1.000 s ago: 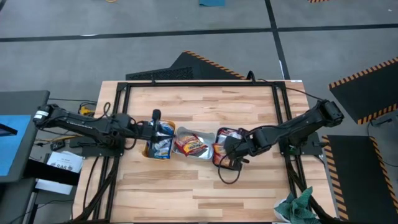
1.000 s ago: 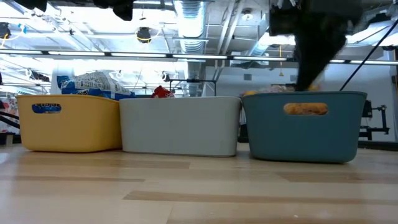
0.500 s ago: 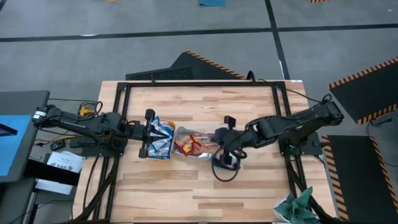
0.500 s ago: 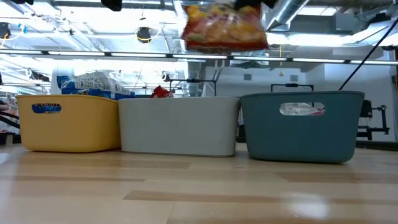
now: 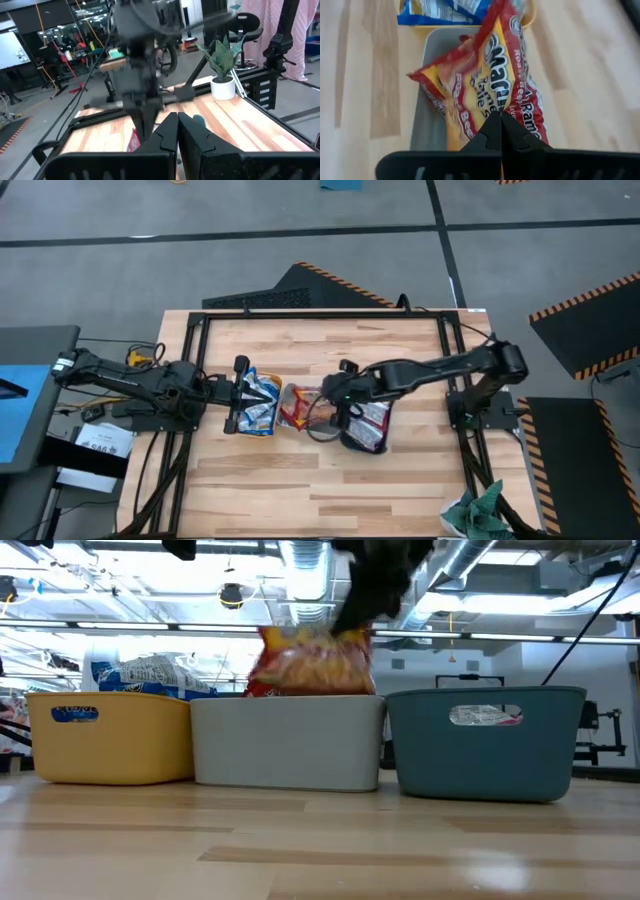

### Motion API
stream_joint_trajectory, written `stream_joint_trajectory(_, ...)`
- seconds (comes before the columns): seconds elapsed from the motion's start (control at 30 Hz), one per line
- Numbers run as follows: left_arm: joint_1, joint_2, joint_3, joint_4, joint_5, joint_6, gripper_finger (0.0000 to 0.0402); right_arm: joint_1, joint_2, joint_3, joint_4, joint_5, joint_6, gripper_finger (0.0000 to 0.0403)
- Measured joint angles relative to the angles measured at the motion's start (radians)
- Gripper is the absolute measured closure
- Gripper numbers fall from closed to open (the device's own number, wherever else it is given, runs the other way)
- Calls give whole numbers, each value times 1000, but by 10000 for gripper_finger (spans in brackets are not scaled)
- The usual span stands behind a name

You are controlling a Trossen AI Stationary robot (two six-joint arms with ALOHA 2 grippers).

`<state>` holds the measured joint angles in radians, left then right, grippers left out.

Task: Sort Maruchan noodles
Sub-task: Put the red noodle pack from the blue bin into the white bin

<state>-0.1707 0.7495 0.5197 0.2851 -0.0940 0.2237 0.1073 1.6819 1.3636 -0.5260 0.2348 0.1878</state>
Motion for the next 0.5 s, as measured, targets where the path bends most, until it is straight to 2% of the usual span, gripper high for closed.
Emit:
stream_joint_trajectory(0.17,0,9,1,2,0,0,402,-10,59,0,6,-59,32,396)
stream_joint_trajectory(0.37,0,19,0,4,-25,0,402,-9,60,1,-49,-112,107,395)
stream_joint_trajectory(0.5,0,22,0,-6,-83,0,402,-10,60,0,-69,-111,136,353)
